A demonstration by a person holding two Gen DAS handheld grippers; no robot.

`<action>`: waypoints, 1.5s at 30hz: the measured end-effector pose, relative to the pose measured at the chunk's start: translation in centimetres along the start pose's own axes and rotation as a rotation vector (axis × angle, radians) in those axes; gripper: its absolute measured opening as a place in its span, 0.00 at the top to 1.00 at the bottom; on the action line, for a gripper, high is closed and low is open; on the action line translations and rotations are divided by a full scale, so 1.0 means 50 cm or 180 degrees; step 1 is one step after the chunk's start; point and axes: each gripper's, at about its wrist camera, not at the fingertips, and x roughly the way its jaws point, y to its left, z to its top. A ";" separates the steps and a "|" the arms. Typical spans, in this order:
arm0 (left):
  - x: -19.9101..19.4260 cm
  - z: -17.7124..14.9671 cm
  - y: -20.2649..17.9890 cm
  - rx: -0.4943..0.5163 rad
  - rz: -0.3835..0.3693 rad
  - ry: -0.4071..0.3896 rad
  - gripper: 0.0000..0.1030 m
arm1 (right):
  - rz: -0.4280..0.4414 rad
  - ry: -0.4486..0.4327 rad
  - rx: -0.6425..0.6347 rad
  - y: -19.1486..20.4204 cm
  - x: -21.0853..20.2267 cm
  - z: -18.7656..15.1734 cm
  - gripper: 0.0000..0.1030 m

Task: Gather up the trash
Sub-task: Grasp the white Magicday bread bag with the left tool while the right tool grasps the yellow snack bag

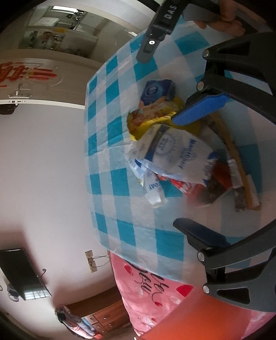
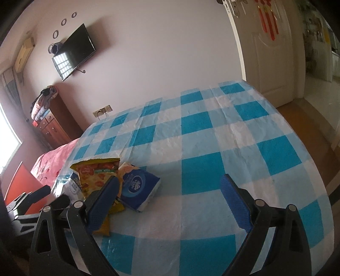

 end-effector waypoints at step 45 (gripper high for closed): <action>0.040 -0.065 -0.098 -0.0008 -0.0446 0.0413 0.42 | 0.0860 0.0584 -0.0398 0.067 0.060 -0.017 0.09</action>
